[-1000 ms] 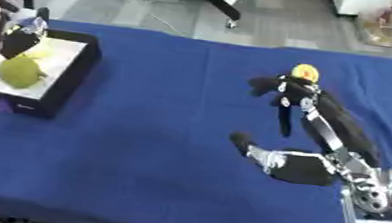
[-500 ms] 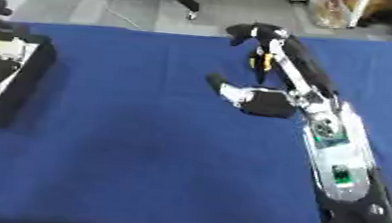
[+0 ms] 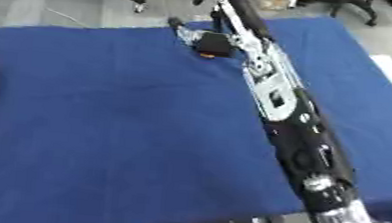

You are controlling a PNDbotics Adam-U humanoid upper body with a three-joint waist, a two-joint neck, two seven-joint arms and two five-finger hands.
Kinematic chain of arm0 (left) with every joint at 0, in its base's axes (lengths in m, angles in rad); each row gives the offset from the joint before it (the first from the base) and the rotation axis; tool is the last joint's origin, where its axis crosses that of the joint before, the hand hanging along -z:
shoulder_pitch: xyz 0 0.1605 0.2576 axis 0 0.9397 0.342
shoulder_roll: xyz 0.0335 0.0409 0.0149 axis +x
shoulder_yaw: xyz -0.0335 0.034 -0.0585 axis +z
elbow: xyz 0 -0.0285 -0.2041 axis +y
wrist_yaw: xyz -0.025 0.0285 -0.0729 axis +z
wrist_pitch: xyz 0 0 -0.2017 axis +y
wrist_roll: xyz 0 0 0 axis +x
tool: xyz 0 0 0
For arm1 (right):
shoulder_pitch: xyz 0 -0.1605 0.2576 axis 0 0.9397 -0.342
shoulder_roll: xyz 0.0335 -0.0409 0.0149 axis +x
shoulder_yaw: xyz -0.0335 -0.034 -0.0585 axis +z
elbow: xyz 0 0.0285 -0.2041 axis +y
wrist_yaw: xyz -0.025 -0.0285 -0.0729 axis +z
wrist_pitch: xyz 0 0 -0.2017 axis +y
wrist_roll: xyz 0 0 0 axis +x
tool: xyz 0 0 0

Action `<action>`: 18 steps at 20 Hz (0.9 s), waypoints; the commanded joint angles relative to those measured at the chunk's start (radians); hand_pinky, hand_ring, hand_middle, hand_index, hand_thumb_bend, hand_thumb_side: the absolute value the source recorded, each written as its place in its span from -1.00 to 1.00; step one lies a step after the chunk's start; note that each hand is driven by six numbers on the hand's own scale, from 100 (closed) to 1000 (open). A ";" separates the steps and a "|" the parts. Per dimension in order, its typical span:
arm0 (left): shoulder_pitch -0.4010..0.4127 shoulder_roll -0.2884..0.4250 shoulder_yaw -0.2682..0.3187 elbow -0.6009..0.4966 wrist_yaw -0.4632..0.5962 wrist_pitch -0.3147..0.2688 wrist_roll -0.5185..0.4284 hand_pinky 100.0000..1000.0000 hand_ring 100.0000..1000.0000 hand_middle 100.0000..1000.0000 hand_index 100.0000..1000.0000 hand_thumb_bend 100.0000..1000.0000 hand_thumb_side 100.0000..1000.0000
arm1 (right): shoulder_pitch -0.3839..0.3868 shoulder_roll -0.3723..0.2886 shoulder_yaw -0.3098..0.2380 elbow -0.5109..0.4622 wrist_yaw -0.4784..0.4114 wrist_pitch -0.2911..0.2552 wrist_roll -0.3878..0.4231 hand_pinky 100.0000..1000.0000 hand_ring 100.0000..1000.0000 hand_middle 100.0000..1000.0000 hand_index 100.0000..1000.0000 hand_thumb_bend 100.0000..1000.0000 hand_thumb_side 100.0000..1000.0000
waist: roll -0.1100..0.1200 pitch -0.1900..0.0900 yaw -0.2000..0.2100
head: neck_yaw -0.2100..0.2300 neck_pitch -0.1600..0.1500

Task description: Pick up the objects with one hand, pass them to the other hand, and then place them into the box on the other side of the table.

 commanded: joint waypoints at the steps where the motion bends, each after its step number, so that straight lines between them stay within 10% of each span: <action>1: -0.006 -0.023 -0.010 -0.046 0.020 0.005 -0.045 0.13 0.17 0.31 0.68 -0.64 0.40 | -0.058 -0.007 -0.025 0.106 0.045 0.008 -0.042 0.18 -0.74 0.19 0.61 -0.36 -0.13 | 0.005 -0.007 0.008 | -0.064 -0.002; 18: 0.001 -0.114 -0.062 -0.042 0.045 -0.029 -0.160 0.13 0.14 0.26 0.66 -0.64 0.42 | -0.176 0.070 -0.154 0.539 0.235 0.112 -0.235 0.18 -0.76 0.21 0.62 -0.30 -0.01 | 0.024 0.009 0.083 | -0.245 -0.002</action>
